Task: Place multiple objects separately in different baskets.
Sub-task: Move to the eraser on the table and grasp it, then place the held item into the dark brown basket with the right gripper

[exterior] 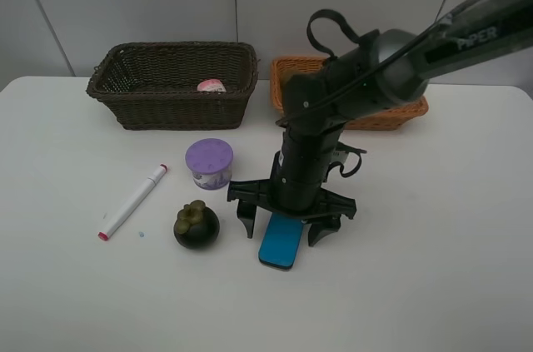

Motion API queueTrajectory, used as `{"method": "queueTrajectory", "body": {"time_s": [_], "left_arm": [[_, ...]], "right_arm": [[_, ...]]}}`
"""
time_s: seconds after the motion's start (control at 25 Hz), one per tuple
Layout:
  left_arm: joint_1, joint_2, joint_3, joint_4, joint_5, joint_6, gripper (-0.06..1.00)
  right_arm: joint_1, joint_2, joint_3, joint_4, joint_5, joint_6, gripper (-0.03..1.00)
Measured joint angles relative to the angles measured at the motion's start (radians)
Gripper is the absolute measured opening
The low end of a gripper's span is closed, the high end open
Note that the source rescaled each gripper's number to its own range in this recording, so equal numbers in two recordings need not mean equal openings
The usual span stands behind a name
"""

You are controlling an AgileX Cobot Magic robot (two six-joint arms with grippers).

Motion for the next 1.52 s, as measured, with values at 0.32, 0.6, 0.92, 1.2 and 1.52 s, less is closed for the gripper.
{"method": "queueTrajectory", "body": {"time_s": [0.32, 0.6, 0.92, 1.2, 1.52], "left_arm": [[0.0, 0.0, 0.0, 0.0, 0.0, 0.0, 1.0], [0.0, 0.0, 0.0, 0.0, 0.0, 0.0, 1.0], [0.0, 0.0, 0.0, 0.0, 0.0, 0.0, 1.0], [0.0, 0.0, 0.0, 0.0, 0.0, 0.0, 1.0], [0.0, 0.0, 0.0, 0.0, 0.0, 0.0, 1.0]], "right_arm": [[0.0, 0.0, 0.0, 0.0, 0.001, 0.0, 0.62], [0.0, 0.0, 0.0, 0.001, 0.042, 0.0, 0.4], [0.0, 0.0, 0.0, 0.001, 0.049, 0.0, 0.4], [0.0, -0.036, -0.016, -0.022, 0.089, 0.0, 0.4], [0.0, -0.104, -0.076, -0.071, 0.148, 0.0, 0.4]]}}
